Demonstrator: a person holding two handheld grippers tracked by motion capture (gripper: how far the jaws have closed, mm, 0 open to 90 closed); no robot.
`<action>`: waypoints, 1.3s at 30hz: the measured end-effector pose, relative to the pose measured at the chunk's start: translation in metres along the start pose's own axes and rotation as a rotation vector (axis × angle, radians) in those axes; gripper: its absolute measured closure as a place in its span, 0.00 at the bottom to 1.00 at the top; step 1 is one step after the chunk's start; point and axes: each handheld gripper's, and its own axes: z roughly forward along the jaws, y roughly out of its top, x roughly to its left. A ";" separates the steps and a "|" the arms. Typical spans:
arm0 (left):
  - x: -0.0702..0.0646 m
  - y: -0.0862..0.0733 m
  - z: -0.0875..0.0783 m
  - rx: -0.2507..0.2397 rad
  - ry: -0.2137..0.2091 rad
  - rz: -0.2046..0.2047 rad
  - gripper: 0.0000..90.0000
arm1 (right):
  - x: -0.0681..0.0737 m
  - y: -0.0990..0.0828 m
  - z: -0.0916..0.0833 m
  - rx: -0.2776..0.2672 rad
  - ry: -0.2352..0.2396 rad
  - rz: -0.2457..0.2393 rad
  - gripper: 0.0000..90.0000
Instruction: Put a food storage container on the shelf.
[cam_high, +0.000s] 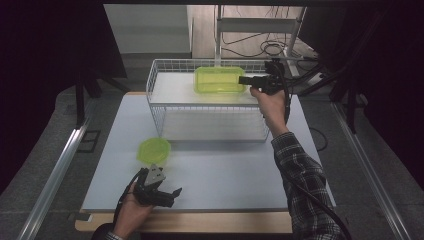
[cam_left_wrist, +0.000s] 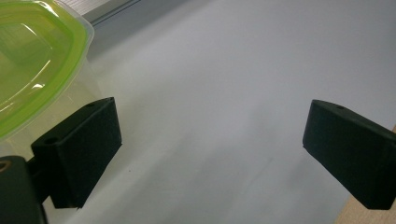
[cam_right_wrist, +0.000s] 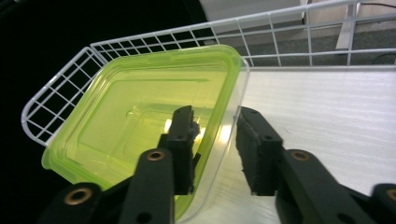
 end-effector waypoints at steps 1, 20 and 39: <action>0.000 0.000 0.000 0.000 0.000 0.000 0.05 | -0.001 0.000 0.001 -0.004 0.005 0.010 0.71; 0.009 -0.001 -0.007 -0.076 -0.049 -0.090 0.06 | 0.009 -0.003 -0.019 0.001 -0.004 -0.123 0.27; 0.009 0.000 -0.006 -0.075 -0.033 -0.077 0.04 | 0.025 -0.041 -0.040 -0.001 0.013 -0.310 0.12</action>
